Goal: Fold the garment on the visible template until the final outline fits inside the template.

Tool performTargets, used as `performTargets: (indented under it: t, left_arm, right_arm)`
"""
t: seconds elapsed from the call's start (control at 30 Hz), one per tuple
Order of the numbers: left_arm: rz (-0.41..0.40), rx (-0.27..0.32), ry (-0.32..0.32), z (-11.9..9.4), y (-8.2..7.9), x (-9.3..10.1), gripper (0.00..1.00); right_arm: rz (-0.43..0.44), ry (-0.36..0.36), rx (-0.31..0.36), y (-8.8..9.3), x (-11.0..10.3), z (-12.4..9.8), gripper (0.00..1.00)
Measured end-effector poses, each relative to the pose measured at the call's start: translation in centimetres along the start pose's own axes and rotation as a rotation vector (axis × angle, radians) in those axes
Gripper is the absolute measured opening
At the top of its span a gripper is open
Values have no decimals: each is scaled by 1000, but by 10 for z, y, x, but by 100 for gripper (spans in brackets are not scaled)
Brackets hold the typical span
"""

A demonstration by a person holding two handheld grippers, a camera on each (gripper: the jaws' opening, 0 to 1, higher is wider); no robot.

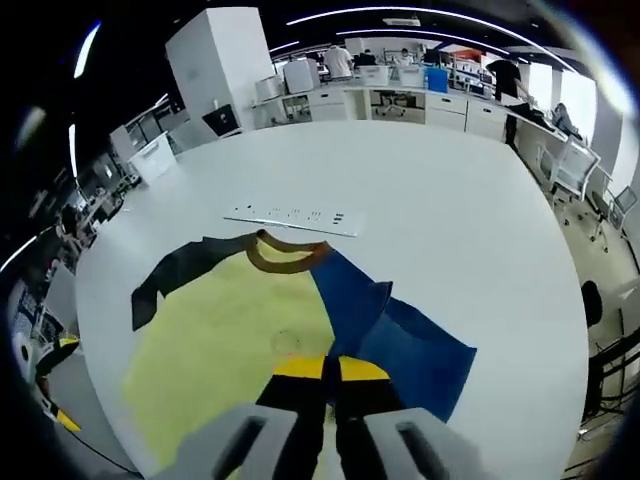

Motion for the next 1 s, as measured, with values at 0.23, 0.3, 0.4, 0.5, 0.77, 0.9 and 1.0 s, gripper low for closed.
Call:
performTargets:
  t: [0.23,0.3,0.4,0.5,0.77,0.9,1.0]
  left_arm:
    - [-10,9,6,0,-2,-1,99]
    - [-26,20,16,-1,-4,0,99]
    - [-35,29,22,-1,-6,0,99]
    - [-26,18,18,-1,-4,-1,99]
    - [-27,10,17,0,-2,-2,99]
    - [-26,5,17,0,-1,-2,99]
    - [-25,-2,17,1,0,-2,99]
  right_arm:
    - [-26,-29,-7,-8,-21,13,0]
    - [-41,-34,-17,-11,-26,16,0]
    - [-60,-32,-21,-14,-32,19,0]
    - [-78,-44,-17,-21,-43,25,0]
    - [-104,-62,-23,-29,-62,36,0]
    - [-157,-48,-38,-33,-72,40,0]
    - [-182,-60,-46,-35,-83,46,0]
Point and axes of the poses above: the point that each gripper's makers call its tool centre point, and the gripper's own axes: z roughly forward along the fingers, x roughly to its right, y roughly out of its underside, the point moved 6 cm from there along -z, roughly backward along the fingers, and after that the axes turned 9 degrees about -y, right-handed, at the moved point
